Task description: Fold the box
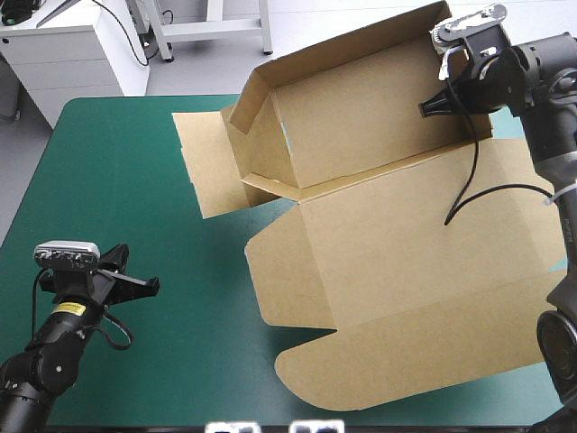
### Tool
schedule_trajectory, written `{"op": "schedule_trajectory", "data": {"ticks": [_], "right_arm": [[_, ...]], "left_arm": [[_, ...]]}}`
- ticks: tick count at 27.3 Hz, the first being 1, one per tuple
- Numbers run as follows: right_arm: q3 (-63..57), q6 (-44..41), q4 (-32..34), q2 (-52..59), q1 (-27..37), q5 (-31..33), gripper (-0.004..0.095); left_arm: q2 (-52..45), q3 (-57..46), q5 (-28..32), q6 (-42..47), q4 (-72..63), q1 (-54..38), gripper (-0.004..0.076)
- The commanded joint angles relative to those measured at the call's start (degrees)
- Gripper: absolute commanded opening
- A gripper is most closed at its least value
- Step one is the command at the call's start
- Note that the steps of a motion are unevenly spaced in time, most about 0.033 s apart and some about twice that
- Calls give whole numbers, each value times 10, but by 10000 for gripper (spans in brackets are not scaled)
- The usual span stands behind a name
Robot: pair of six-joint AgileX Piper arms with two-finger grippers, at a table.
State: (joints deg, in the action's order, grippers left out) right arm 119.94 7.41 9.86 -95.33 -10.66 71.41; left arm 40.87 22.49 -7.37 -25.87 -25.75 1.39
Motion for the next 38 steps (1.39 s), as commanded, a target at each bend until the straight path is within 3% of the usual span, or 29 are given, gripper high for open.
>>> {"op": "schedule_trajectory", "data": {"ticks": [1, 10, 19, 22, 28, 32, 38], "right_arm": [[17, -8, -19, 27, 4, 3, -20], [17, -6, -55, 30, 4, 3, -20], [17, -5, -59, 32, 4, 3, -20], [17, -5, -62, 32, 4, 3, -20], [17, -5, -62, 32, 4, 3, -20], [17, -5, -69, 32, 4, 3, -20], [17, 3, -106, 32, 4, 3, -20]], "left_arm": [[47, 51, 48, 6, -17, 1, -8], [235, 209, 41, 6, -21, 1, -8], [376, 326, -67, -46, -74, -1, -8], [406, 347, -115, -144, -195, -13, -8], [469, 362, -263, -442, -608, -67, -8], [500, 362, -294, -507, -729, -68, -8], [555, 374, -444, -557, -793, -67, -8]]}}
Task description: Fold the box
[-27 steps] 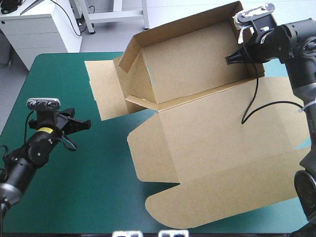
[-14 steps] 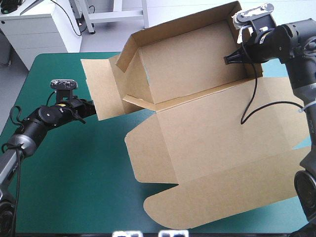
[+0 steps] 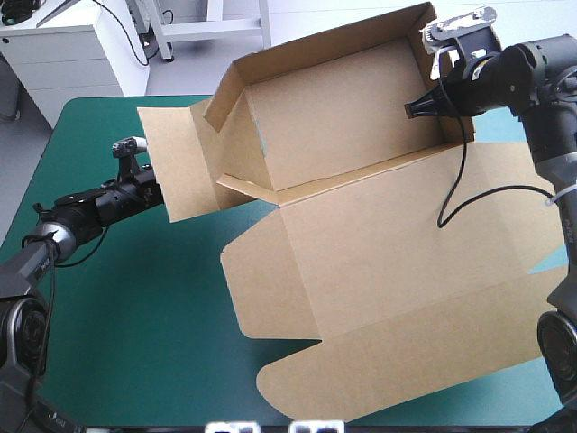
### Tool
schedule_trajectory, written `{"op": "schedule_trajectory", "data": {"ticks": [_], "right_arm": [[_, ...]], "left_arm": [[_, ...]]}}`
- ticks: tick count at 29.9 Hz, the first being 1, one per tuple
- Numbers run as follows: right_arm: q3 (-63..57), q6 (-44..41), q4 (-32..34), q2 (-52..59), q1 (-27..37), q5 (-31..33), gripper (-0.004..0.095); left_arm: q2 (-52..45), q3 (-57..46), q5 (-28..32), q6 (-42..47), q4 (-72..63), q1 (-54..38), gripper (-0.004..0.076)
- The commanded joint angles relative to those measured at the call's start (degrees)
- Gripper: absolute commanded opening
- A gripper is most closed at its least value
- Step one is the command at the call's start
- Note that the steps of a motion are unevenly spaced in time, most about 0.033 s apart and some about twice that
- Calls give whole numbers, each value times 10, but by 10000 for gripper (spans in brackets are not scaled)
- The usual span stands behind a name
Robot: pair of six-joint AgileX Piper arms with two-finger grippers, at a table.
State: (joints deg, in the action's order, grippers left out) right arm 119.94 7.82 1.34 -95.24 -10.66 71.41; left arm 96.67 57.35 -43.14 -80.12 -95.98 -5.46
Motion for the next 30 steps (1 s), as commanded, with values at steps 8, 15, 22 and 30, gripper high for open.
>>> {"op": "schedule_trajectory", "data": {"ticks": [8, 15, 22, 30], "right_arm": [[17, 1, -21, 18, 4, 2, -20], [17, 1, -23, -21, 4, 2, -20], [17, 3, -22, -55, 3, 1, -20], [17, 3, -36, -61, 3, -19, -18]], "left_arm": [[16, 70, -263, -19, -91, 2, -8], [5, 111, -308, -1, -91, 19, -8], [-30, 122, -307, -6, -91, 24, -8], [-34, 122, -305, 37, -91, 34, -8]]}}
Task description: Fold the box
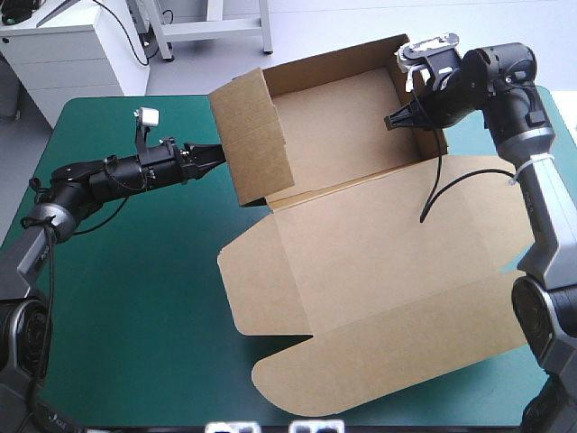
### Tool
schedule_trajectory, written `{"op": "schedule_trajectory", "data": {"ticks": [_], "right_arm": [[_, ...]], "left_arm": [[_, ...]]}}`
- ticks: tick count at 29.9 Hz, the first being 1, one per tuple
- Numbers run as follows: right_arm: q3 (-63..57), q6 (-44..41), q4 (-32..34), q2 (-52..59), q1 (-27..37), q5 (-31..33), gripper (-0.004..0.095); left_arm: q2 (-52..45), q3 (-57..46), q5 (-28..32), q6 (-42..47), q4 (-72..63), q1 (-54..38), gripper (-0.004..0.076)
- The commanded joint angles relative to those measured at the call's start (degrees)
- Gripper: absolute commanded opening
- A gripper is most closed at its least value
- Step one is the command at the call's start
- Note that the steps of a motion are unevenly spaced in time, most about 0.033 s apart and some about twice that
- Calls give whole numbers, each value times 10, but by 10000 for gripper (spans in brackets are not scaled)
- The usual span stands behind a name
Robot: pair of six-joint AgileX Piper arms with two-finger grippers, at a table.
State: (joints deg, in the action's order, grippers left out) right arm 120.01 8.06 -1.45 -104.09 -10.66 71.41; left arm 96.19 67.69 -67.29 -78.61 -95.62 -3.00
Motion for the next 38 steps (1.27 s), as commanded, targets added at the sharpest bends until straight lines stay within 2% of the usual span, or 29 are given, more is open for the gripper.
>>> {"op": "schedule_trajectory", "data": {"ticks": [1, 5, 7, 9, 14, 18, 25, 30, 34, 38], "right_arm": [[17, 1, -8, 28, 3, -19, -18], [17, 5, -8, 28, 3, -19, -18], [17, 7, -8, 28, 3, -19, -18], [17, 8, -8, 28, 3, -19, -18], [17, 13, -5, 28, 3, -19, -18], [17, 13, 1, 28, 3, -19, -18], [17, 13, 11, 28, 3, -19, -18], [17, 12, 7, 28, 3, -19, -18], [17, 0, 7, 28, 3, -19, -17], [17, -14, 9, 27, -5, -19, -13]], "left_arm": [[-29, 18, -66, 31, -95, 11, -8], [-30, 33, -66, 78, -95, 15, -6], [-31, 43, -67, 115, -95, 15, 25], [-31, 54, -67, 133, -95, 15, 107], [-31, 67, -67, 188, -95, 15, 372], [-31, 69, -67, 215, -95, 15, 513], [-31, 71, -67, 222, -84, 15, 526], [-31, 95, -51, 258, -17, 16, 526], [-31, 133, -2, 324, 55, 27, 524], [-31, 188, 73, 412, 187, 70, 482]]}}
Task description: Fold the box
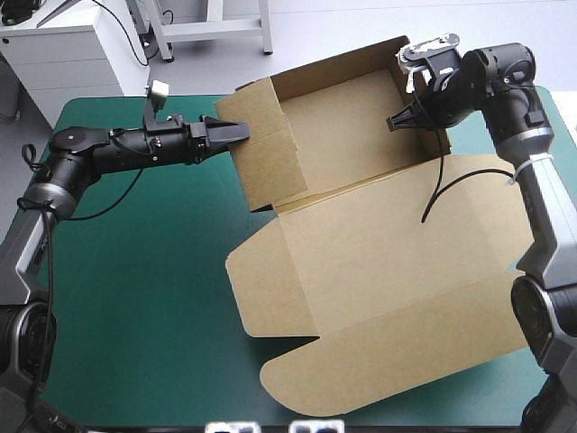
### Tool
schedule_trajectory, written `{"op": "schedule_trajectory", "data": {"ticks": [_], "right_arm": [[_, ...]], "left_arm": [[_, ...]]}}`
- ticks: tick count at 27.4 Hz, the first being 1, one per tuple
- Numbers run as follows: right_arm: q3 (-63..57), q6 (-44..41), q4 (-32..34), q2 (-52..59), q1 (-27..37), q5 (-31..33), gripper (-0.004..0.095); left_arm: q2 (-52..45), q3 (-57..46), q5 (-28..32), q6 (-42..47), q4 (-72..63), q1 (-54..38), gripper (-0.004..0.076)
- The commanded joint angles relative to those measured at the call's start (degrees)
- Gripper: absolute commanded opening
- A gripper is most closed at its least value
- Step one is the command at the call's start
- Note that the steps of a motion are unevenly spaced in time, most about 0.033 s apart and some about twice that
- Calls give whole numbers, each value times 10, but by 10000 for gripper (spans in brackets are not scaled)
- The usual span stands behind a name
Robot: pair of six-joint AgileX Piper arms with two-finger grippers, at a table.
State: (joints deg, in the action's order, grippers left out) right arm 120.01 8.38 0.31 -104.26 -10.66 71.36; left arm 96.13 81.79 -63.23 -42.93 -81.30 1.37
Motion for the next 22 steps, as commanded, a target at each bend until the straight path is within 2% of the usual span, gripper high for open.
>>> {"op": "schedule_trajectory", "data": {"ticks": [1, 4, 9, 16, 17, 20, 22], "right_arm": [[17, -17, -3, 29, -9, -19, -13], [17, -29, 10, 29, -28, -32, -13], [17, -44, 24, 29, -62, -46, -14], [17, -60, 16, 29, -78, -51, -13], [17, -60, 14, 29, -80, -54, -13], [17, -65, 13, 29, -84, -59, -13], [17, -69, 9, 29, -89, -65, -13]], "left_arm": [[-30, 57, 52, 72, 67, 38, 476], [-30, 89, 98, 135, 142, 70, 473], [-30, 117, 132, 267, 306, 104, 473], [-30, 119, 135, 384, 452, 121, 471], [-30, 122, 132, 426, 497, 124, 445], [-29, 123, 129, 470, 559, 135, 392], [-29, 123, 138, 483, 589, 151, 384]]}}
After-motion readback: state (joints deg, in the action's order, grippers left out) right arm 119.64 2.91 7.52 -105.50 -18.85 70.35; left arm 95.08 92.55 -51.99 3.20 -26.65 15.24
